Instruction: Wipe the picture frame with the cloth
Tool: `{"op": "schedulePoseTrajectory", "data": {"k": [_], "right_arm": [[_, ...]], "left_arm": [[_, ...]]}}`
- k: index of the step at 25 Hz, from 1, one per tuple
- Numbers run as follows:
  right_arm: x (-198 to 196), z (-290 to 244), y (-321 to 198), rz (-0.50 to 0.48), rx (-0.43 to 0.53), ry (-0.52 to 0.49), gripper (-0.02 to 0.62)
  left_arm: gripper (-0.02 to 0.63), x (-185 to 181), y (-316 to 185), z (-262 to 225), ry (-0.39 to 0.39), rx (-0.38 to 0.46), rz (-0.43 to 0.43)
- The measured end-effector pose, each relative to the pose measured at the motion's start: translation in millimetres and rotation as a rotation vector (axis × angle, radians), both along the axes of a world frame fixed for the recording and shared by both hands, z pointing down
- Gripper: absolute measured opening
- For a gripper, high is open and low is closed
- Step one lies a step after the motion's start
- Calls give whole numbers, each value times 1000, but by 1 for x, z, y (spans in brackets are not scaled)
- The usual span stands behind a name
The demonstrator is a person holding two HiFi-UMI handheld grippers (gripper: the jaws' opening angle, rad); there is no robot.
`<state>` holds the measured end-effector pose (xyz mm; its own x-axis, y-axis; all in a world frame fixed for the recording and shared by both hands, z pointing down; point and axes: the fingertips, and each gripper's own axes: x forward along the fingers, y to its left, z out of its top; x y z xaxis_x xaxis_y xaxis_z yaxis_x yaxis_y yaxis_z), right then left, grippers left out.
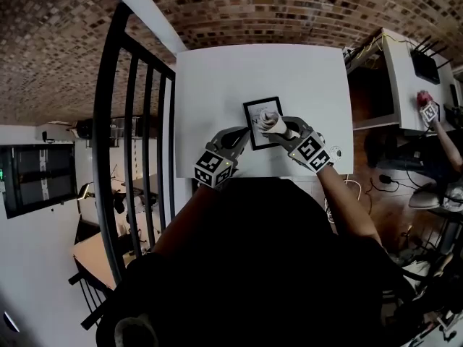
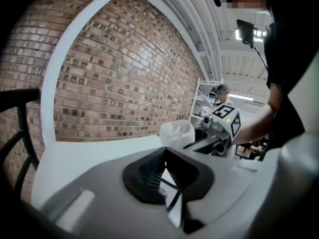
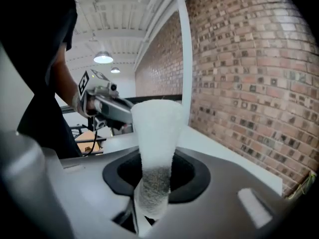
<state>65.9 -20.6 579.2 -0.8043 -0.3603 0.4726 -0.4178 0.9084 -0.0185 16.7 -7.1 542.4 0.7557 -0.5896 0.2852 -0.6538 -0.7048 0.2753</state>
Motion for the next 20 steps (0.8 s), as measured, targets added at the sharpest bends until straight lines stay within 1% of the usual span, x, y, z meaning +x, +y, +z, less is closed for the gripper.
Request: {"op": "schedulePoseTrajectory", "data": {"k": [2,4,6,8,10,15,20], "right_arm": [[-7,-32,-3,24,46,-97,111],[-9,-58,-7,63,66,-188,109],[-5,-73,-9,102,74,-244,107],[-1,-81,-9,122,77,-272,107],[-1,-94,-8,124,86,-292,107],[2,-102,-7,126,93,-304,107],[5,-106,-6,136,98,-306,107]], "left_arm": [[2,3,-1,-14,26,43,2],[2,6,0,-31,62,88,8],[2,8,3,-49,109,135,15],[2,11,5,-63,140,173,22],[2,15,5,-72,151,191,29],[2,19,1,-78,151,205,38],[2,23,1,-81,167,209,51]]}}
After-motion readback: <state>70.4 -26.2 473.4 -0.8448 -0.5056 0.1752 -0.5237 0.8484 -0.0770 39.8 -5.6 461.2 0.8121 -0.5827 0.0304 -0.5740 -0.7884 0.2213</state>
